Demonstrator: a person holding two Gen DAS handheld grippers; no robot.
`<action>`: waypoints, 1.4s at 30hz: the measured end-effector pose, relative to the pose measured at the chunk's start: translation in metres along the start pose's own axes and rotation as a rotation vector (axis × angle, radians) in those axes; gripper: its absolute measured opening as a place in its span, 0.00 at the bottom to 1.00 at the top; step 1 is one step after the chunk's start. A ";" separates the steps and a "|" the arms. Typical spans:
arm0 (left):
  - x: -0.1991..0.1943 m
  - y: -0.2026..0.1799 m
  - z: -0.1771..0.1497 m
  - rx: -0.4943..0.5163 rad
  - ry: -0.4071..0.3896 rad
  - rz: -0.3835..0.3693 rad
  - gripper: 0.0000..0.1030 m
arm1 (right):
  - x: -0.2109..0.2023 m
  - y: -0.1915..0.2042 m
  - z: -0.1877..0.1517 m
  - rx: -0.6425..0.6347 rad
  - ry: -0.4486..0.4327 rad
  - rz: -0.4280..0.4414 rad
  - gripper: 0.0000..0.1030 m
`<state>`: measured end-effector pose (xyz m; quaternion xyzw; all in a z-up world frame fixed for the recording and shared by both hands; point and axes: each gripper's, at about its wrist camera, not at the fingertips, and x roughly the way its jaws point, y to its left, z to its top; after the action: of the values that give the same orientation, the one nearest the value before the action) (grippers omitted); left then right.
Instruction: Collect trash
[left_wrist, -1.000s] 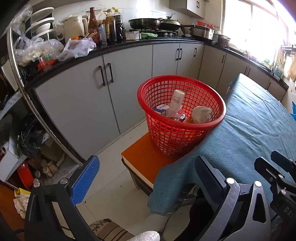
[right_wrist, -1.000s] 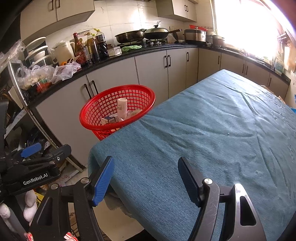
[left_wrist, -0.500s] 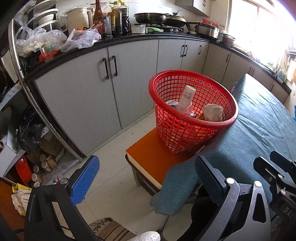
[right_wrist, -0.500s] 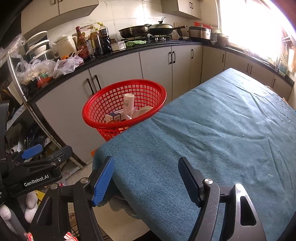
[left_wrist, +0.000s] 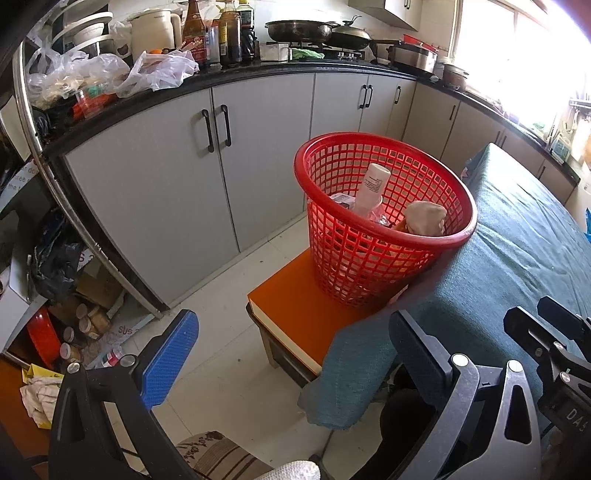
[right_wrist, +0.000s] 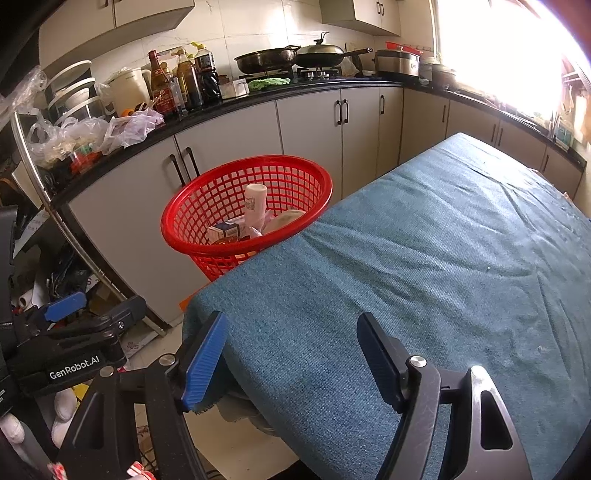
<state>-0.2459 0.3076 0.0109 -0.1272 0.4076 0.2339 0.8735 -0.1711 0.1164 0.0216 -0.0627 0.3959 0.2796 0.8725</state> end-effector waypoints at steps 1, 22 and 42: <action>0.000 0.000 0.000 0.000 0.001 -0.001 0.99 | 0.001 0.000 0.000 0.000 0.001 -0.001 0.75; 0.009 -0.004 -0.002 0.010 0.033 -0.008 0.99 | 0.008 -0.002 -0.003 0.014 0.015 0.006 0.76; 0.014 -0.003 -0.004 0.004 0.054 -0.025 0.99 | 0.008 -0.003 -0.004 0.024 0.016 0.005 0.76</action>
<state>-0.2385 0.3075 -0.0023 -0.1367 0.4297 0.2186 0.8654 -0.1684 0.1161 0.0128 -0.0534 0.4063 0.2767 0.8692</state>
